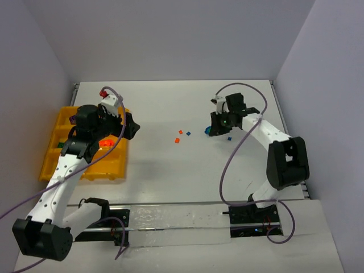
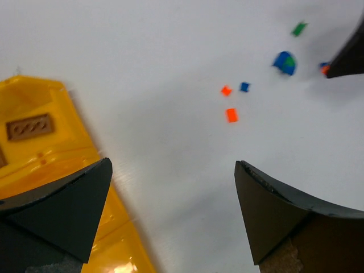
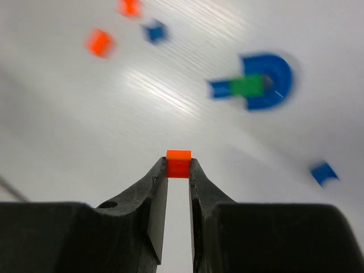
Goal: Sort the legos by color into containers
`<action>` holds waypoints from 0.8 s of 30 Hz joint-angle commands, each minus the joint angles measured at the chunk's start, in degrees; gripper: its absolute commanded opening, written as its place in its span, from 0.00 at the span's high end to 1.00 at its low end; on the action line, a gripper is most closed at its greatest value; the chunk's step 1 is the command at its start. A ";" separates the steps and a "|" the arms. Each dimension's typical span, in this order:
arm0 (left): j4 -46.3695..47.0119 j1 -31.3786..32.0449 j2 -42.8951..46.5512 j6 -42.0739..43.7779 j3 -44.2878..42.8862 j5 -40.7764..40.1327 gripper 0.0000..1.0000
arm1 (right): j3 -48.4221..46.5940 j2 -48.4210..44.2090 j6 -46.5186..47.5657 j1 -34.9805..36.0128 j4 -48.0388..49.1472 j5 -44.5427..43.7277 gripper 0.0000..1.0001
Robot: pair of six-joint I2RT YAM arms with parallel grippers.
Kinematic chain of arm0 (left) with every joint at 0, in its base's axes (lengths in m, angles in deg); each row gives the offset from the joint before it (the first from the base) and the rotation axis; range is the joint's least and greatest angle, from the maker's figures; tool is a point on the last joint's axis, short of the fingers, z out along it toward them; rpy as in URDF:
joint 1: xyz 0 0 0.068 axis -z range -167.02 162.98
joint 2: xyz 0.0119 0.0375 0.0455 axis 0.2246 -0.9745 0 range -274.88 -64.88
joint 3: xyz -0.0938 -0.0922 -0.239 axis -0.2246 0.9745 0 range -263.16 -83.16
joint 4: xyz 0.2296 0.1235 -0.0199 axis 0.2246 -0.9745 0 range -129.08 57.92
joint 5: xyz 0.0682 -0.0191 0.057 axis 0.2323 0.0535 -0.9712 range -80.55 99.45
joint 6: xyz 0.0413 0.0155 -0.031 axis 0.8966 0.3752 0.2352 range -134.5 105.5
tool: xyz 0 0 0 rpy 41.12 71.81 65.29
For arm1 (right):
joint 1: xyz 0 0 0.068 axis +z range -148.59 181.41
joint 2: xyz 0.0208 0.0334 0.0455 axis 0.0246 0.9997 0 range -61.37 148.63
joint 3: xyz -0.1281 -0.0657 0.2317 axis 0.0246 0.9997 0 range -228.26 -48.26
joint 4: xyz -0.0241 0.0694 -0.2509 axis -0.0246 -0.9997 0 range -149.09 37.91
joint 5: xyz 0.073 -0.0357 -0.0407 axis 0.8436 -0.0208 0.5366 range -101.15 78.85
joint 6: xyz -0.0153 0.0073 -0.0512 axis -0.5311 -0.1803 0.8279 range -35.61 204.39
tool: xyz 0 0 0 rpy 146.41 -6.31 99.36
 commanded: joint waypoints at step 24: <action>28.24 15.01 4.50 9.33 13.54 21.27 0.34 | 5.66 5.26 -74.01 16.17 79.92 49.83 1.00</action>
